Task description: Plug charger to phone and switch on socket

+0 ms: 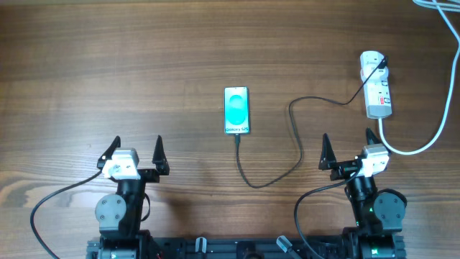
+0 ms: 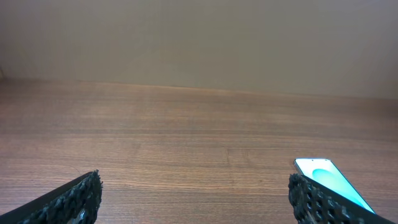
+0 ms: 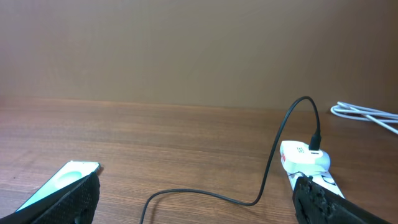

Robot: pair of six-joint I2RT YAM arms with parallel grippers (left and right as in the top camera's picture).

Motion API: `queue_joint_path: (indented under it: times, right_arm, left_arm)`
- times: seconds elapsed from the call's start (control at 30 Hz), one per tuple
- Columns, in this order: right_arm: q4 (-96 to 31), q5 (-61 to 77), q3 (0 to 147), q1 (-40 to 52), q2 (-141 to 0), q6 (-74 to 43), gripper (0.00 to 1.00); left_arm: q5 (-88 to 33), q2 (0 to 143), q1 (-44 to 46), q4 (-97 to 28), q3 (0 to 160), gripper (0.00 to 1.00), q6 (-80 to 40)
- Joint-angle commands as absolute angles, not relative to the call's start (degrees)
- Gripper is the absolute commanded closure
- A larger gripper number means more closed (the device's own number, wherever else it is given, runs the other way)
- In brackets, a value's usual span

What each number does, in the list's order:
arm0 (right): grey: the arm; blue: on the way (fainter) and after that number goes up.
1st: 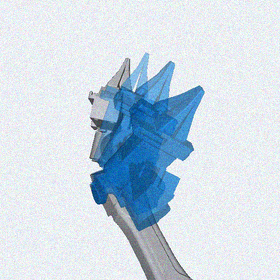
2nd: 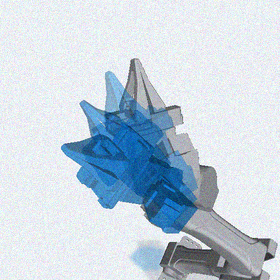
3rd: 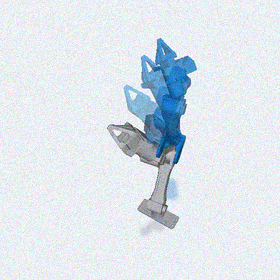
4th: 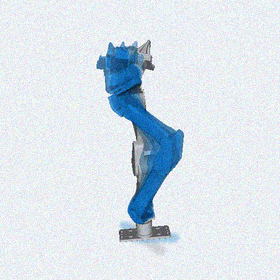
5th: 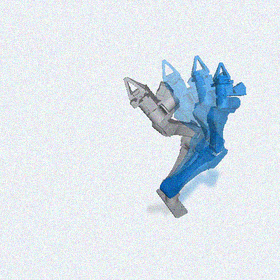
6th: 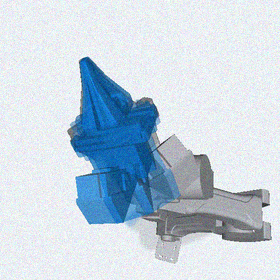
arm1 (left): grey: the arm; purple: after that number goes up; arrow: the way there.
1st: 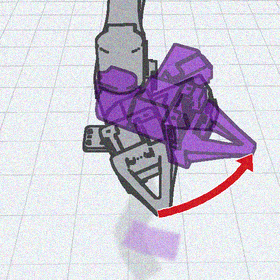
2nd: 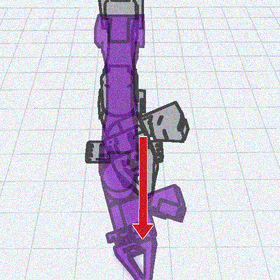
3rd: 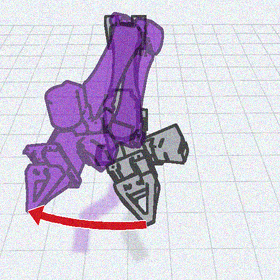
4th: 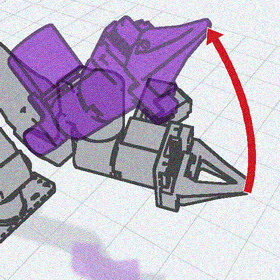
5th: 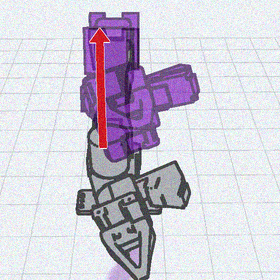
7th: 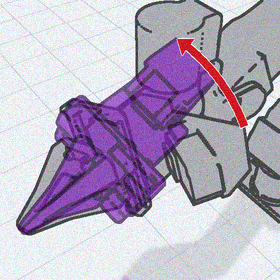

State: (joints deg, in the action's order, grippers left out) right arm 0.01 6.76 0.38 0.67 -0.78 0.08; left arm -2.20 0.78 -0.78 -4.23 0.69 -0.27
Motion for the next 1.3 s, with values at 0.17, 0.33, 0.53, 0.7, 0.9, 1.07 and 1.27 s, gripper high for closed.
queue_joint_path:
  times: [0.17, 0.33, 0.53, 0.7, 0.9, 1.07, 1.27]
  right_arm:
    - [0.23, 5.85, 0.30, 0.91, -0.21, -0.40, 0.00]
    - [0.23, 5.85, 0.30, 0.91, -0.21, -0.38, 0.00]
    - [0.23, 5.85, 0.30, 0.91, -0.21, -0.40, 0.00]
    - [0.23, 5.85, 0.30, 0.91, -0.21, -0.40, 0.00]
    - [0.23, 5.85, 0.30, 0.91, -0.21, -0.40, 0.00]
    - [0.23, 5.82, 0.30, 0.91, -0.21, -0.40, 0.01]
    - [0.23, 5.85, 0.30, 0.91, -0.21, -0.40, 0.00]
  left_arm:
    - [-1.69, 0.16, -1.02, -4.51, 0.32, 0.01, -0.21]
    - [-1.69, 0.16, -1.02, -4.51, 0.32, 0.00, -0.19]
    - [-1.87, 0.16, -1.02, -4.51, 0.32, 0.00, 0.91]
    - [-2.09, 0.16, -0.89, -4.49, 0.32, 0.00, 0.86]
    - [-2.07, 0.16, -0.51, -4.38, 0.32, 0.00, 0.86]
    - [-2.07, 0.16, -0.51, -4.38, 0.32, 0.00, 0.89]
    - [-2.07, 0.16, -0.54, -4.36, 0.32, 0.00, 0.89]
